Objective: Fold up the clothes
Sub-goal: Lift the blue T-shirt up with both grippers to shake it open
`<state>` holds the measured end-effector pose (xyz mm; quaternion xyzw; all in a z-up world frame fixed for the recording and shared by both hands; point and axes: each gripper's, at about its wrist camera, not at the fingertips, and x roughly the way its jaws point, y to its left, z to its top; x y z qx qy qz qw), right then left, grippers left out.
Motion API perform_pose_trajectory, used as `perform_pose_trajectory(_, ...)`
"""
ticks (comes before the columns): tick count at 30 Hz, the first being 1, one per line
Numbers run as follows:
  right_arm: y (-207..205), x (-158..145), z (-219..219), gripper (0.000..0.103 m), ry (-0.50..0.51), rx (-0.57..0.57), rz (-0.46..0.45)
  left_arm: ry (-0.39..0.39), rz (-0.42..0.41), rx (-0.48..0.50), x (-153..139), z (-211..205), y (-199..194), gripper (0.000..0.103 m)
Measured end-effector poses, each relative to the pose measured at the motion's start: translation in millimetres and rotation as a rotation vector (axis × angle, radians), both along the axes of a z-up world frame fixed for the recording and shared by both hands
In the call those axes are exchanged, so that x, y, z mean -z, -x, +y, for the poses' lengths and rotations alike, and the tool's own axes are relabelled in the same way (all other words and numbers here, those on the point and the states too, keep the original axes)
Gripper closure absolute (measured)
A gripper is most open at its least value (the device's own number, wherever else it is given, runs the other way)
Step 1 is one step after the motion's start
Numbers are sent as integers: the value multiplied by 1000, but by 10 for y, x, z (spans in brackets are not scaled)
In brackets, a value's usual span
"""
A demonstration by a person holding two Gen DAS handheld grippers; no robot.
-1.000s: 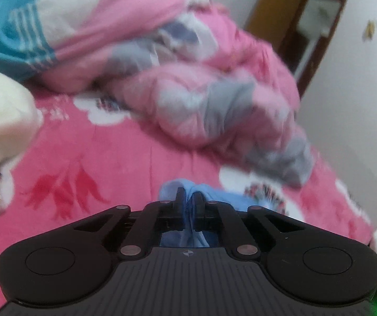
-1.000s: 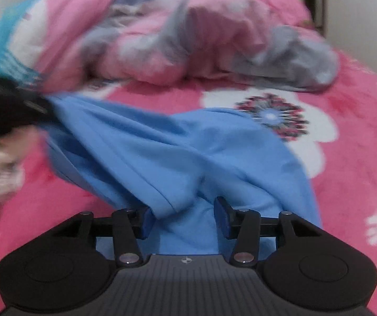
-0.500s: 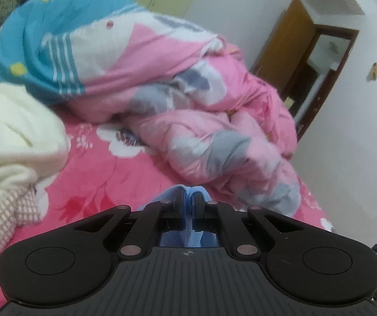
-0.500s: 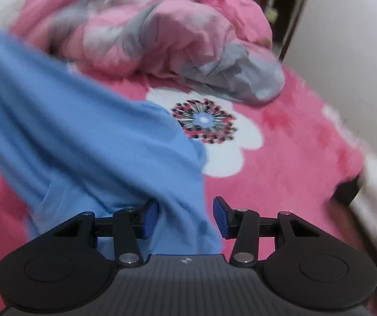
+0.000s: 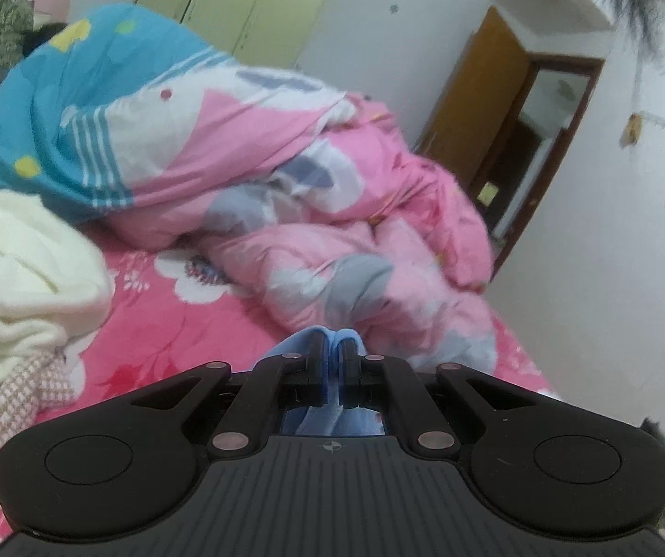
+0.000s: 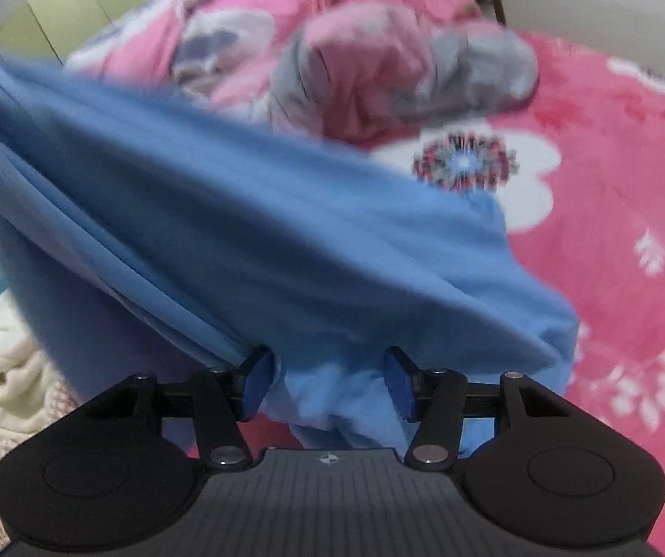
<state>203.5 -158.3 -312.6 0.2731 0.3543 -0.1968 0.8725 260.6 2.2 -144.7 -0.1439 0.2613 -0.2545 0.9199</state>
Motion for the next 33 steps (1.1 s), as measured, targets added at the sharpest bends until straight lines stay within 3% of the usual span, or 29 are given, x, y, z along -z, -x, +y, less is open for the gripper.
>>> perform_pose_trajectory(4,-14,186,3,49,116,-40,184,0,-57,-28,-210,26,110,102)
perform_pose_trajectory(7,180,201,-135,54,143,-38,241,0,-58,-73,-324,71,139,102)
perform_pose_trajectory(10,383,81,-319,76,183,-62,226,4,-44,-107,-423,110,196,102)
perform_pose_trajectory(11,434,19,-377,87,195,-77,210,1,-45,-113,-478,113,240,102)
perform_pose_trajectory(13,516,-144,-499,99,222,-123,171,-13,-56,-120,-560,87,355,102)
perform_pose_trajectory(14,559,-265,-562,100,235,-143,142,-21,-62,-124,-603,75,413,102)
perform_pose_trajectory(23,1082,-1788,-1191,101,400,-244,-169,-40,-149,-261,-1217,167,1007,102)
perform_pose_trajectory(29,1558,-2795,-1441,101,441,-325,-353,-30,-231,-348,-1769,327,1593,102)
perform_pose_trajectory(33,1929,-3313,-1477,101,456,-380,-457,-31,-298,-381,-2114,379,1958,102)
